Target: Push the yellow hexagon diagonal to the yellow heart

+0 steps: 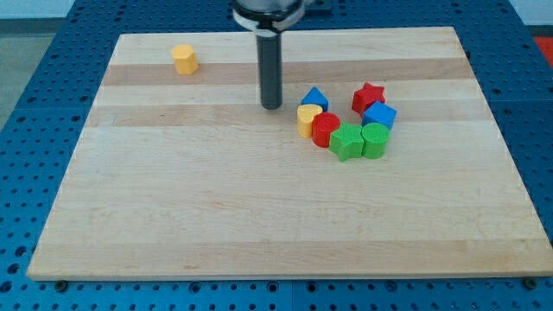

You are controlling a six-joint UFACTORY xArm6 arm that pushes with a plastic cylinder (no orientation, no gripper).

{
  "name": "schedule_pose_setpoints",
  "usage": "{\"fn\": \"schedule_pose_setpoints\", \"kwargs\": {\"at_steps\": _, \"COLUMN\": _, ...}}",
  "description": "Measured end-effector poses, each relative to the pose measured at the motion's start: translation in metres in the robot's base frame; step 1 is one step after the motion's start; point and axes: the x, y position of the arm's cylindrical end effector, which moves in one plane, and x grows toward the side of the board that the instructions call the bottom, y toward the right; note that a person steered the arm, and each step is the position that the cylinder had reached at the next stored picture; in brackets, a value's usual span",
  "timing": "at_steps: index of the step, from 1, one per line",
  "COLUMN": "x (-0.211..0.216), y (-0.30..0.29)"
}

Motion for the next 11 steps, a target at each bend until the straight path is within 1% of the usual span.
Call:
{"fn": "schedule_pose_setpoints", "kwargs": {"at_steps": 2, "x": 0.038, "y": -0.030}}
{"fn": "schedule_pose_setpoints", "kwargs": {"at_steps": 3, "x": 0.038, "y": -0.074}}
{"fn": "schedule_pose_setpoints", "kwargs": {"at_steps": 4, "x": -0.007, "y": -0.124}}
{"fn": "schedule_pose_setpoints", "kwargs": {"at_steps": 5, "x": -0.032, "y": -0.126}}
{"fn": "schedule_pose_setpoints", "kwargs": {"at_steps": 6, "x": -0.034, "y": -0.130}}
{"fn": "schedule_pose_setpoints", "kwargs": {"at_steps": 7, "x": -0.047, "y": -0.186}}
{"fn": "schedule_pose_setpoints", "kwargs": {"at_steps": 8, "x": -0.090, "y": -0.205}}
{"fn": "schedule_pose_setpoints", "kwargs": {"at_steps": 9, "x": -0.122, "y": -0.185}}
{"fn": "schedule_pose_setpoints", "kwargs": {"at_steps": 10, "x": -0.120, "y": -0.146}}
{"fn": "schedule_pose_setpoints", "kwargs": {"at_steps": 11, "x": -0.107, "y": -0.118}}
